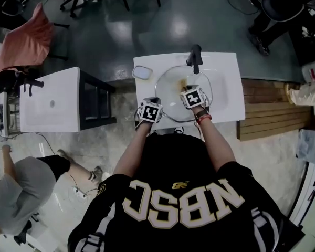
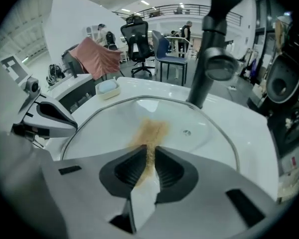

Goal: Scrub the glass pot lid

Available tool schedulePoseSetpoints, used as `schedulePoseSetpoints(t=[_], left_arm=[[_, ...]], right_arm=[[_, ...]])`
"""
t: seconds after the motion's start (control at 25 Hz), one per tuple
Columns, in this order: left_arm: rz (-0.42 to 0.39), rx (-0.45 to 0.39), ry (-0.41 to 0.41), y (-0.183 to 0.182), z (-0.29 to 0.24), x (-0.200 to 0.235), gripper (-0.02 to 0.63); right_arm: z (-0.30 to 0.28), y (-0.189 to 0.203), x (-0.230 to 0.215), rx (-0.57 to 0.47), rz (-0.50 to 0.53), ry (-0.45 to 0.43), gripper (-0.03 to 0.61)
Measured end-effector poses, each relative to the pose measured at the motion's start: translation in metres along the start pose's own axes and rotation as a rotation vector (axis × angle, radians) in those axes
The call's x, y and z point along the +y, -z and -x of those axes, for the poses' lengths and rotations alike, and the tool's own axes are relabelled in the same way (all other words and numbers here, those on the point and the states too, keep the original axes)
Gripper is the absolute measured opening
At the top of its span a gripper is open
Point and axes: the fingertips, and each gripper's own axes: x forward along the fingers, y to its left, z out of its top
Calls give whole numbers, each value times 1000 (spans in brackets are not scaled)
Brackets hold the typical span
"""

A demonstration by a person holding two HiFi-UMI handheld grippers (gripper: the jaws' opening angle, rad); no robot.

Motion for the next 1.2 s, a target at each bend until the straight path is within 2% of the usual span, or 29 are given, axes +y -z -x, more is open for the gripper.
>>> schedulePoseSetpoints(t=[0.24, 0.36, 0.48, 0.68, 0.84, 0.96, 1.2], left_arm=[[3, 4, -9, 0, 1, 3, 18], [13, 17, 4, 3, 1, 2, 17], [38, 27, 15, 4, 1, 3, 18], [139, -10, 95, -8, 11, -3, 18], [132, -71, 115, -39, 30, -2, 17], [116, -166, 112, -76, 50, 1, 17], [96, -408, 78, -167, 102, 9, 15]], right_arm=[[22, 26, -54, 29, -22, 143, 60], [38, 40, -63, 101, 20, 211, 55], [46, 45, -60, 131, 15, 213, 52], [68, 26, -36, -18, -163, 87, 52], [103, -28, -35, -189, -126, 92, 52], [129, -55, -36, -272, -135, 90, 52], [186, -108, -47, -458, -170, 115, 52]])
